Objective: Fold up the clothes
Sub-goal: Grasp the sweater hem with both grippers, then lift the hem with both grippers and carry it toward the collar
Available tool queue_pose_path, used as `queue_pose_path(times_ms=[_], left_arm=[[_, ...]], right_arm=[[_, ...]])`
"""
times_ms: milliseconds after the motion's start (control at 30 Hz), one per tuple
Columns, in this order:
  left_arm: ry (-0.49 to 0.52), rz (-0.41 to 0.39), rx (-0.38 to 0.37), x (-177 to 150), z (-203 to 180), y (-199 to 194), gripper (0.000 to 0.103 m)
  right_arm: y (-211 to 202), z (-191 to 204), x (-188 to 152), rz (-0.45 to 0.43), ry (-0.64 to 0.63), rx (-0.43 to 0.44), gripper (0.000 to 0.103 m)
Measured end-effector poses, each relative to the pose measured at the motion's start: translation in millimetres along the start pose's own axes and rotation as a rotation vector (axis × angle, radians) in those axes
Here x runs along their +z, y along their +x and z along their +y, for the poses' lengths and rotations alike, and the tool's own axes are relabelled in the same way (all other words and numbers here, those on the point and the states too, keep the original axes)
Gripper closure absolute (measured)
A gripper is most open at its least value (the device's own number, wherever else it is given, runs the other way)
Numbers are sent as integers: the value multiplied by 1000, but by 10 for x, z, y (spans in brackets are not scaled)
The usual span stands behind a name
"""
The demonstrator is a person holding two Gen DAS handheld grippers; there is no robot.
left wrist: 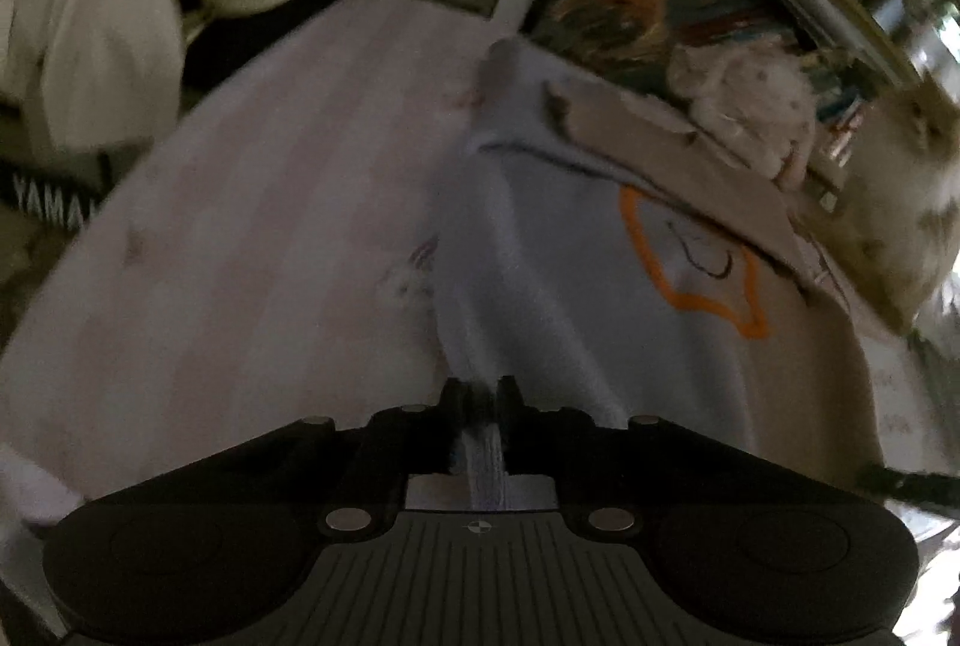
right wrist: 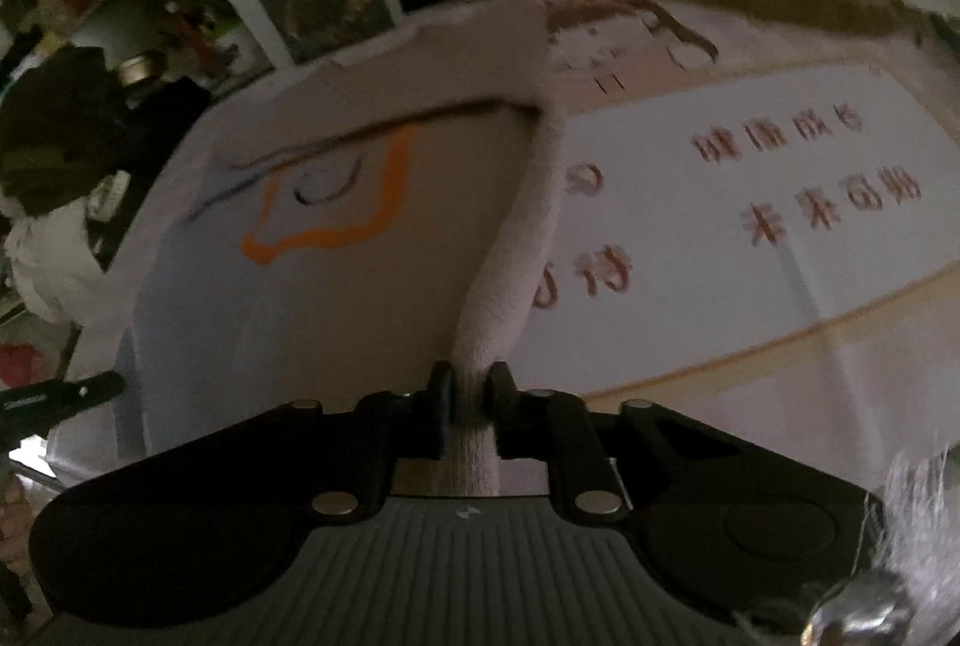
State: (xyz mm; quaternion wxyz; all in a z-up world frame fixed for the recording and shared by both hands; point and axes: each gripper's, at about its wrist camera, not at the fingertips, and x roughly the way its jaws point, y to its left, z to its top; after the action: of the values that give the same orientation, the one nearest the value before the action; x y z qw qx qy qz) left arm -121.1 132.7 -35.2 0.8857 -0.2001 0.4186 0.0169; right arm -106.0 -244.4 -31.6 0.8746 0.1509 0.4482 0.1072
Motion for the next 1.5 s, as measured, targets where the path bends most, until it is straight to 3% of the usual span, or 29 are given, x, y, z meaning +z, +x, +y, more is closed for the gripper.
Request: queue_pose_path(times_ms=[233, 267, 300, 333, 433, 533, 600, 733, 1000, 1133, 1200, 1267, 1367, 1433, 1500], left_arm=[[86, 0, 19, -33, -99, 44, 58], [109, -4, 20, -38, -138, 65, 64], [130, -7, 16, -42, -169, 89, 82], [143, -6, 16, -40, -195, 109, 97], [187, -52, -1, -21, -335, 31, 102], [295, -155, -40, -3, -572, -210, 101], [334, -174, -42, 19, -639, -277, 101], [247, -124, -15, 57, -472, -221, 101], [140, -28, -8, 23, -208, -66, 96], [116, 13, 2, -18, -161, 16, 88], [94, 30, -7, -32, -133, 53, 74], [85, 16, -27, -38, -133, 54, 68], [95, 0, -26, -39, -160, 79, 73], [68, 5, -27, -34, -136, 92, 96], [31, 10, -28, -36, -100, 92, 99]], right_arm=[[81, -73, -41, 14, 52, -12, 79], [90, -74, -44, 15, 54, -13, 79], [98, -75, -46, 15, 56, -14, 80], [106, -68, -43, 17, 53, -14, 88], [117, -26, -18, 21, 38, -4, 92], [-52, -3, 10, -68, 61, 90, 93], [-117, -8, 43, -93, 79, 85, 93], [-49, -56, 57, -59, 92, 11, 93], [92, -111, 0, -19, 104, 0, 89], [119, -136, -9, -10, 99, -5, 89], [134, -157, -18, -3, 98, -9, 88], [137, -163, -20, -4, 92, -6, 88], [154, -152, -5, -1, 66, -5, 88], [166, -137, 7, 5, 38, -9, 91], [157, -161, 6, 13, 47, 0, 92]])
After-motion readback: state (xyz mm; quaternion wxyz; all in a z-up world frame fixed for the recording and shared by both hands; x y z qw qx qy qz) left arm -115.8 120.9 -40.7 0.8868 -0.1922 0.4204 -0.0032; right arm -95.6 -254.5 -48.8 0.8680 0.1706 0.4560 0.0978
